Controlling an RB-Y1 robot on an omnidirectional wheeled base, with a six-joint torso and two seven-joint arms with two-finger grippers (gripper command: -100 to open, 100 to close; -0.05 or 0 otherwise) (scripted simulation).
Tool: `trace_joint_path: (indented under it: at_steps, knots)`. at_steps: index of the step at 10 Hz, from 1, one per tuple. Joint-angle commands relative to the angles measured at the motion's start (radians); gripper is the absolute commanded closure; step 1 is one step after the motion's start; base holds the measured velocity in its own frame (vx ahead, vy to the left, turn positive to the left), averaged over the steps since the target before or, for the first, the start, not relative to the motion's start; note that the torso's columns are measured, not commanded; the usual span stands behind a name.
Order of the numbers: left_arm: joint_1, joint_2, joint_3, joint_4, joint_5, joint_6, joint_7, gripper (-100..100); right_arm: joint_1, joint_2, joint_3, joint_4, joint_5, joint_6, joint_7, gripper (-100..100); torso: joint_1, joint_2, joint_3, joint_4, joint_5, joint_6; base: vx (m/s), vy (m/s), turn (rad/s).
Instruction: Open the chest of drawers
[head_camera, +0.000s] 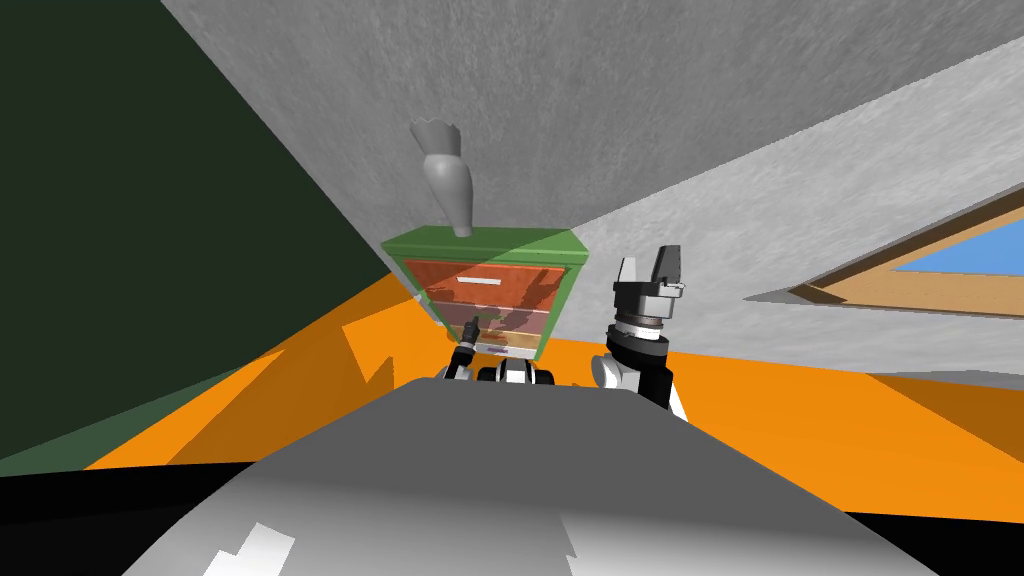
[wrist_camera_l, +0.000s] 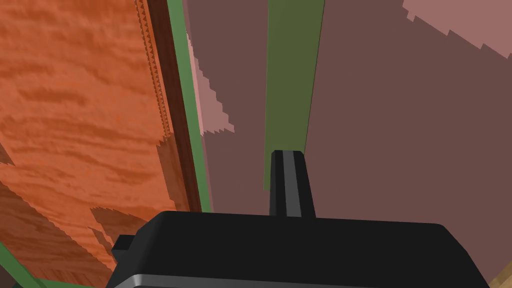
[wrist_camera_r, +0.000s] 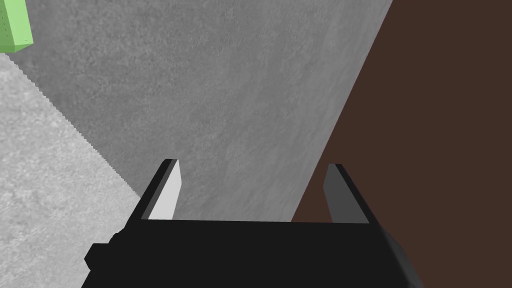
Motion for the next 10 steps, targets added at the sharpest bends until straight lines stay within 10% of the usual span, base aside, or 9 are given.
trace_joint_path:
  at_steps: [1,4,5,10]
  knots:
    - [-0.001,-0.009,-0.003,0.000,-0.003,0.007,-0.007,-100,0.000,0.000,0.000,0.000,0.000,0.000,0.000,0,-0.007,0.003,0.002,0.001,-0.002,0.000,-0.046,-0.154,0.002]
    - [-0.006,-0.004,0.001,-0.019,-0.002,0.026,-0.005,-100,0.000,0.000,0.000,0.000,0.000,0.000,0.000,0,0.003,0.000,0.000,0.000,0.001,0.000,0.009,-0.038,0.001]
    - [-0.007,-0.004,0.002,-0.021,-0.002,0.032,-0.004,100,0.000,0.000,0.000,0.000,0.000,0.000,0.000,0,0.003,0.001,0.000,0.000,0.001,-0.001,0.000,0.000,0.000]
    - [-0.006,0.009,-0.006,-0.055,-0.003,0.060,0.001,100,0.000,0.000,0.000,0.000,0.000,0.000,0.000,0,-0.002,0.006,0.003,0.002,-0.001,-0.001,-0.157,0.004,0.025]
